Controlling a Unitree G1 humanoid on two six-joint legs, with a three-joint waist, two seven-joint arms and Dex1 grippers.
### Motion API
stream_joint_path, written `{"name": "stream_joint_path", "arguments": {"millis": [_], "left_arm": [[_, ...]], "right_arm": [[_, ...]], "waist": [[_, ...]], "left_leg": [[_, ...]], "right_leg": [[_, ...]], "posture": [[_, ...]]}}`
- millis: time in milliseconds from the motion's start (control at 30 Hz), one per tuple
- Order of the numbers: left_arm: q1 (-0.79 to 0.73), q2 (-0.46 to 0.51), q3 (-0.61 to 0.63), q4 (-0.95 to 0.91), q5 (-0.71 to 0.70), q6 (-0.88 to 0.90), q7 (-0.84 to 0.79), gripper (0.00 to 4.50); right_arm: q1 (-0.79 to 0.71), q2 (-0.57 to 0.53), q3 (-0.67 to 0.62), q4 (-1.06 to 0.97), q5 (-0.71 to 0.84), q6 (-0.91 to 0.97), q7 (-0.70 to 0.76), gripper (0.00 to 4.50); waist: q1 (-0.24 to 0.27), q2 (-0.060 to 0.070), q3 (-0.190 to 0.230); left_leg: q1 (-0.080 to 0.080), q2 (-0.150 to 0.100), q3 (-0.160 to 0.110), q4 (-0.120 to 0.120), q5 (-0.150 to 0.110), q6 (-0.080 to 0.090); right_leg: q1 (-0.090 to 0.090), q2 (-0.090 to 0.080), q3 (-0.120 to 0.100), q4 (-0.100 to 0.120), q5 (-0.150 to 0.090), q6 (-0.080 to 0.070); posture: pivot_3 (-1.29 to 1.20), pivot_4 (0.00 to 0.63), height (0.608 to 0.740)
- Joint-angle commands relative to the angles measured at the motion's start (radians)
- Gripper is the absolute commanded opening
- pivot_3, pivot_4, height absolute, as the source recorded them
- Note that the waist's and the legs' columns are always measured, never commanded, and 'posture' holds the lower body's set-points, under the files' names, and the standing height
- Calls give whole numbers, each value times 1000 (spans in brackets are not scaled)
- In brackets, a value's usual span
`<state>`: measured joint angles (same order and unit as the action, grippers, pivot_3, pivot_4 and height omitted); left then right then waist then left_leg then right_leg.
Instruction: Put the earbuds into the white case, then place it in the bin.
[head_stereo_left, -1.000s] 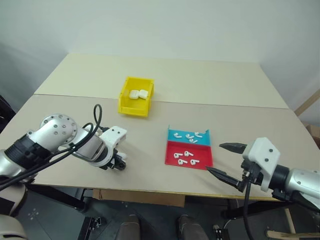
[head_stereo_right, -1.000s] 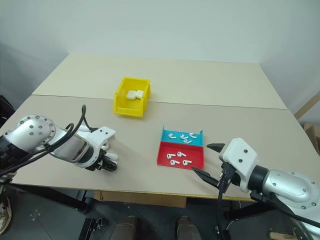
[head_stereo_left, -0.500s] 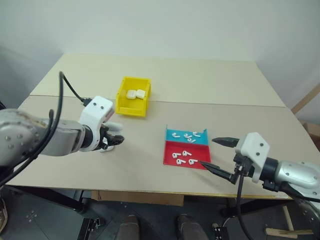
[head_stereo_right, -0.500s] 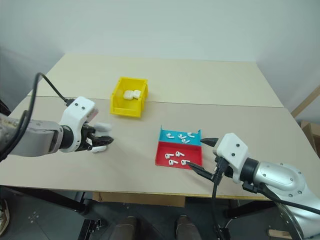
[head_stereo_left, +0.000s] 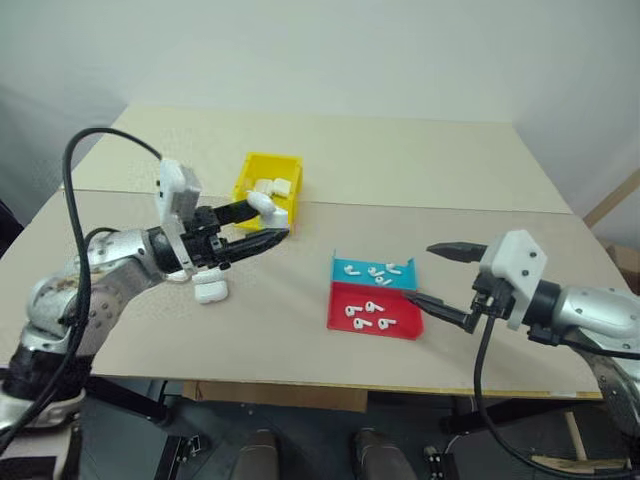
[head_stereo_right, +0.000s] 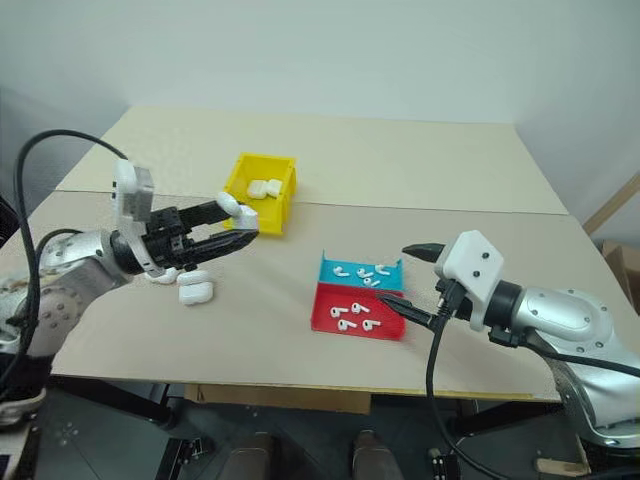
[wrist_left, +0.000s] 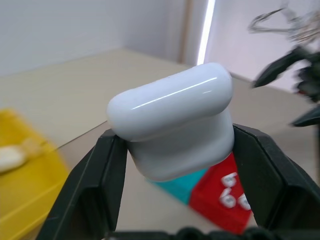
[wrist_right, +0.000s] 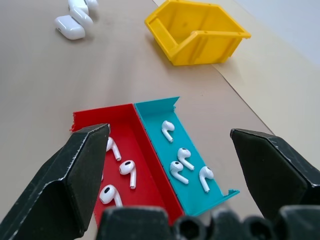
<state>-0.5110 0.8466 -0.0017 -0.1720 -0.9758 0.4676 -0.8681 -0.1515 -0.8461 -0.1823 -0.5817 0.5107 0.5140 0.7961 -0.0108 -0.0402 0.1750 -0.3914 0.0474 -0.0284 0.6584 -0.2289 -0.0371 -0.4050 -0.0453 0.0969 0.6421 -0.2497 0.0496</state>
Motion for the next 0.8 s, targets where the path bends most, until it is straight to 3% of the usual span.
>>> {"name": "stream_joint_path", "arguments": {"millis": [33,200,433,567,667,800], "left_arm": [[-55,-80,54,115,-14,-85,-274,2920],[-113,-106,42,185,15,-82,-555,2920],[-96,-131,51,106,28,-66,-661,2920],[-93,-95,19,87,98,-119,-742,2920],[-84,-75,-25,146,264,-257,-746,2920],[-109,-70,-110,223,537,-339,-617,2920]], "right_arm": [[-35,16,13,11,0,-32,13,4500],[-56,18,23,41,0,-42,35,4500],[-81,17,5,48,68,-15,79,4500],[-87,13,20,53,77,-16,99,4500],[-87,15,30,51,70,-16,96,4500],[-77,18,34,39,69,-12,86,4500]], "waist": [[-2,1,0],[-10,1,0],[-10,1,0],[-10,1,0],[-9,1,0],[-6,1,0]], "left_leg": [[0,0,0,0,0,0],[0,0,-1,0,0,0],[0,0,-1,0,0,0],[0,1,-1,0,0,0],[0,1,-1,0,0,0],[1,1,-1,0,0,1]], "right_leg": [[0,0,0,0,0,0],[0,1,0,1,0,0],[0,1,0,1,0,0],[0,1,0,1,0,0],[0,1,0,1,0,0],[0,1,0,1,0,1]], "posture": [[0,150,740],[0,150,740],[0,150,740],[0,150,740],[0,150,740],[0,150,740]]}}
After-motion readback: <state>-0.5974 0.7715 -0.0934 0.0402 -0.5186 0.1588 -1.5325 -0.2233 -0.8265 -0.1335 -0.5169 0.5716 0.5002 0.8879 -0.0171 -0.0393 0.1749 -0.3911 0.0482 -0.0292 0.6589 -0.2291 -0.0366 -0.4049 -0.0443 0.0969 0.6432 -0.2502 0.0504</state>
